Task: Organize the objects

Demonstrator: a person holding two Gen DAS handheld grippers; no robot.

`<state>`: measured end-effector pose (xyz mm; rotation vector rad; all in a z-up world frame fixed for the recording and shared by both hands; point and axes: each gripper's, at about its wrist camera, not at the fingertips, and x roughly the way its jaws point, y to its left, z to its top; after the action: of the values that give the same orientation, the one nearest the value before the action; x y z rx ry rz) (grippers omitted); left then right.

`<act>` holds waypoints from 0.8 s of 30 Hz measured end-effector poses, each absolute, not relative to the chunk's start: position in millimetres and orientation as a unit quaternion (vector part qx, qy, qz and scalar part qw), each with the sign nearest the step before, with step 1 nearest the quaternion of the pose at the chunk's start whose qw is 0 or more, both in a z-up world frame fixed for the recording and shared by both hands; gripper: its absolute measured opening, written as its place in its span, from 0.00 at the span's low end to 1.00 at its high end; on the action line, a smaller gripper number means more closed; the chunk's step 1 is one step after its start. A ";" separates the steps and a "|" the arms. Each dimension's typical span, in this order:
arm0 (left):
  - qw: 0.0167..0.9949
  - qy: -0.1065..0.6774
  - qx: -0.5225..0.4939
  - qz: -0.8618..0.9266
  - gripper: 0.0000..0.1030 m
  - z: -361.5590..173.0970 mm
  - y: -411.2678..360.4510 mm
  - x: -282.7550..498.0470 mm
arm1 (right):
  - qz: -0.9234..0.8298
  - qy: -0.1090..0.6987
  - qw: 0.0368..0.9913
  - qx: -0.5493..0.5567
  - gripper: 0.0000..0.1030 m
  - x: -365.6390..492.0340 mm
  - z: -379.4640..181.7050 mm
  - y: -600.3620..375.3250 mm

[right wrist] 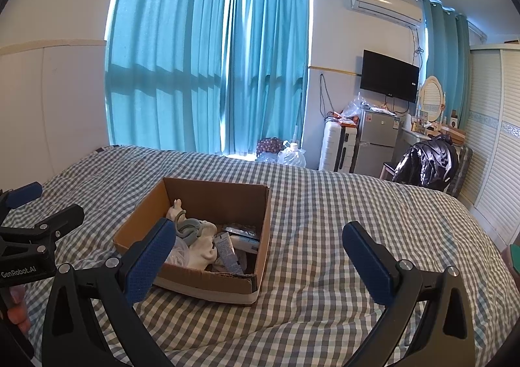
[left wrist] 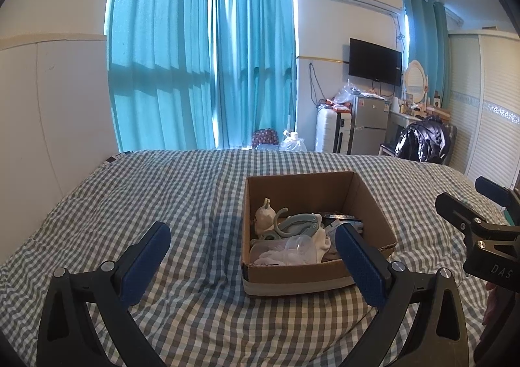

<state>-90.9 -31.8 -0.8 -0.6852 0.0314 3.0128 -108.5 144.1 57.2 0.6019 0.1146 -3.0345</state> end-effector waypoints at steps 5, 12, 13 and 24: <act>0.025 0.011 -0.222 0.975 1.00 -1.1 -32.1 -90.2 | -0.980 0.037 0.023 0.195 1.00 -108.3 58.0 143.8; 0.023 0.012 -0.222 0.975 1.00 -0.8 -32.7 -89.9 | -0.980 0.037 0.022 0.194 1.00 -108.4 58.2 143.7; 0.022 0.012 -0.222 0.975 1.00 -0.9 -33.2 -90.1 | -0.980 0.037 0.022 0.194 1.00 -108.5 58.0 143.7; 0.020 0.014 -0.224 0.974 1.00 -2.5 -34.3 -90.7 | -0.980 0.038 0.023 0.195 1.00 -108.6 55.9 143.9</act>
<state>-90.7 -34.3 -2.5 -0.6950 0.0449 3.0215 -108.6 143.9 55.9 0.6035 0.1188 -3.0347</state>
